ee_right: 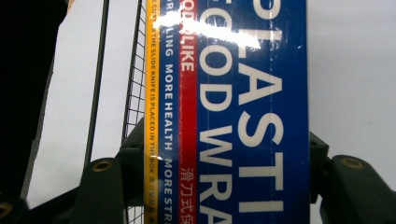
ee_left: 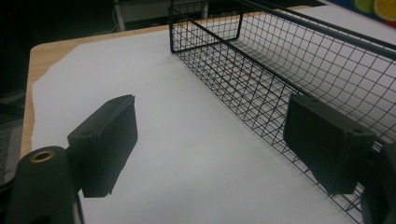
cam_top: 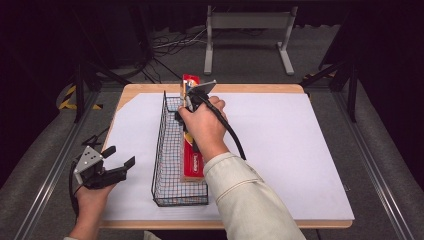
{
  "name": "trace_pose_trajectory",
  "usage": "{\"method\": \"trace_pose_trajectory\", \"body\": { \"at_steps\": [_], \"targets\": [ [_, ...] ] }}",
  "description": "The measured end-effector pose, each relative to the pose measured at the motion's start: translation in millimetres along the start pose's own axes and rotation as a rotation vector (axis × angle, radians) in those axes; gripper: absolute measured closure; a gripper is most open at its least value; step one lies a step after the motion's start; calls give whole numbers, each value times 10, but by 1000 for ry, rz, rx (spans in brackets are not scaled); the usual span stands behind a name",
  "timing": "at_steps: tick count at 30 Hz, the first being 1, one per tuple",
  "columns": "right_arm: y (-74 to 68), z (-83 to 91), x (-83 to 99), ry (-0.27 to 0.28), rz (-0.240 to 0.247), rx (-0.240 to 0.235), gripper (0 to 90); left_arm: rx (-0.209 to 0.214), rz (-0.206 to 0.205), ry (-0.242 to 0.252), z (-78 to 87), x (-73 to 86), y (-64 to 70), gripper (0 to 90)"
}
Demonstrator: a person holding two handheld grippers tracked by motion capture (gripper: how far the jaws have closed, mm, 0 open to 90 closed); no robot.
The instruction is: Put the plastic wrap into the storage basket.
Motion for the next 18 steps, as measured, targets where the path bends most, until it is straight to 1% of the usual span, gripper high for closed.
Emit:
{"method": "trace_pose_trajectory", "body": {
  "at_steps": [2,6,10,16,18],
  "targets": [
    [-16,-43,11,-1,-7,-1,405,-5,2,1,20,7,-4,185],
    [-41,-126,43,-23,-7,1,405,-17,-7,-1,41,18,-3,184],
    [-48,-191,71,-37,-13,2,405,-16,-4,0,42,17,-4,183],
    [-60,-283,120,-51,0,7,404,-9,-8,-3,19,12,5,183],
    [-64,-301,129,-56,-3,9,404,-9,-10,-5,17,11,5,183]
  ]
}}
Point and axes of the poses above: each handheld gripper's, and its own axes: z roughly backward along the jaws, x roughly out of its underside, y roughly to its right, the point moved 1 cm from there along -z, roughly forward along the jaws, and after that the axes turned 1 degree about -y, right-handed, at the moved point
